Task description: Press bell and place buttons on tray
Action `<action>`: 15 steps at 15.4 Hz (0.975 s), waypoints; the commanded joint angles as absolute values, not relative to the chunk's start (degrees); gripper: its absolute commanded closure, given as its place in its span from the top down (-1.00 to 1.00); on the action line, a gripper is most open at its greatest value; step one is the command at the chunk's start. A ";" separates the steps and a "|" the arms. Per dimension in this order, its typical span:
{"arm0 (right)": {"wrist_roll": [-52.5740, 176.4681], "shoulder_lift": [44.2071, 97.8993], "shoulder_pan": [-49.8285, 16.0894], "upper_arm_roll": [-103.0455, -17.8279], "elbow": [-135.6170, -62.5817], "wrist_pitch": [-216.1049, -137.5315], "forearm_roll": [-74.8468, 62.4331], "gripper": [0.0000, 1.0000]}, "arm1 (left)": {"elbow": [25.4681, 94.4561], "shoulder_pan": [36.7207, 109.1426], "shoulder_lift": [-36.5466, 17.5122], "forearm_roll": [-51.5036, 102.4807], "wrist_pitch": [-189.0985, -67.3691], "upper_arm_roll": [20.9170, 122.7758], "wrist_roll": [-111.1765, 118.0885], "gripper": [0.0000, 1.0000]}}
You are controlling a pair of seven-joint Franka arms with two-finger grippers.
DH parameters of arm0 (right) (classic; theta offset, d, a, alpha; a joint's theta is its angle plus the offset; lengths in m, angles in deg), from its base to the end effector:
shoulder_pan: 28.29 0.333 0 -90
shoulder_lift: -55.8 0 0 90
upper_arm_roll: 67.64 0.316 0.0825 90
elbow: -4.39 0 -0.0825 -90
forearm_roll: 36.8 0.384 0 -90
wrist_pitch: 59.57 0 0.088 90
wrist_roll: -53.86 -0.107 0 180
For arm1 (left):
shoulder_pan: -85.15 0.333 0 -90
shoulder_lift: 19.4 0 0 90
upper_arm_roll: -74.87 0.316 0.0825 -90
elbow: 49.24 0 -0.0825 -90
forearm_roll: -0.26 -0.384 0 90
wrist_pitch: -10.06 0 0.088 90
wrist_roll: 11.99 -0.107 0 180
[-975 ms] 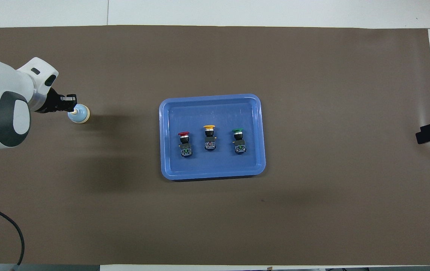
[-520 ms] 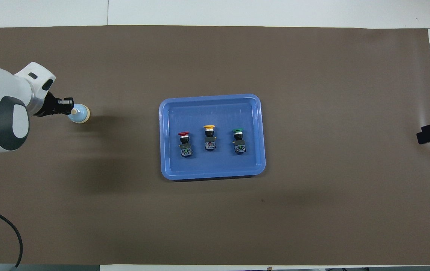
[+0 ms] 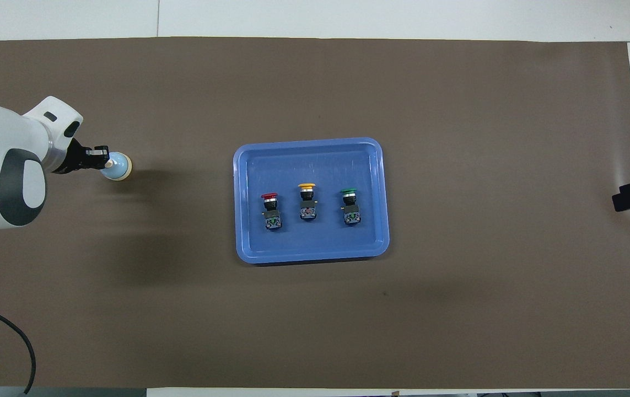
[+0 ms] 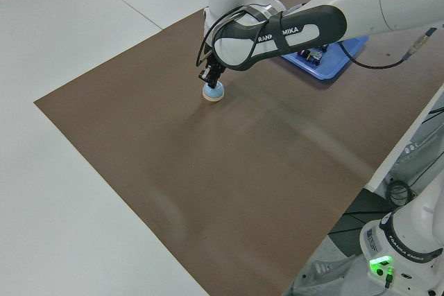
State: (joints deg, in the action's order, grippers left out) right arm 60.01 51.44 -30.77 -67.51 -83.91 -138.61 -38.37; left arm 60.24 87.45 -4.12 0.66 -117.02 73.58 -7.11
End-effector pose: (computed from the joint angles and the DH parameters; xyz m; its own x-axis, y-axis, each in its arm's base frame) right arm 0.5094 -0.0242 0.6629 0.9943 0.0612 -0.0878 0.0630 -0.9978 0.0181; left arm 0.6175 0.0113 0.3616 0.9934 0.1078 0.0394 0.1073 -0.9941 0.0151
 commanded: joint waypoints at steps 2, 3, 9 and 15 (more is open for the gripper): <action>61.33 50.35 -31.37 -67.11 -85.00 -138.76 -38.91 1.00 | 54.92 88.66 -12.78 -0.70 -102.20 73.38 -8.03 -0.38; 61.24 50.35 -31.37 -67.20 -85.00 -138.76 -38.99 1.00 | 55.09 88.66 -16.03 -0.70 -100.00 73.38 -7.94 0.20; 61.24 50.17 -31.37 -67.20 -85.00 -138.76 -38.91 1.00 | 48.52 88.49 -25.29 0.00 -83.93 73.38 -7.94 1.00; 61.24 50.17 -31.37 -67.20 -85.00 -138.76 -38.99 1.00 | 44.45 87.52 -23.88 0.70 -78.00 72.85 -7.94 1.00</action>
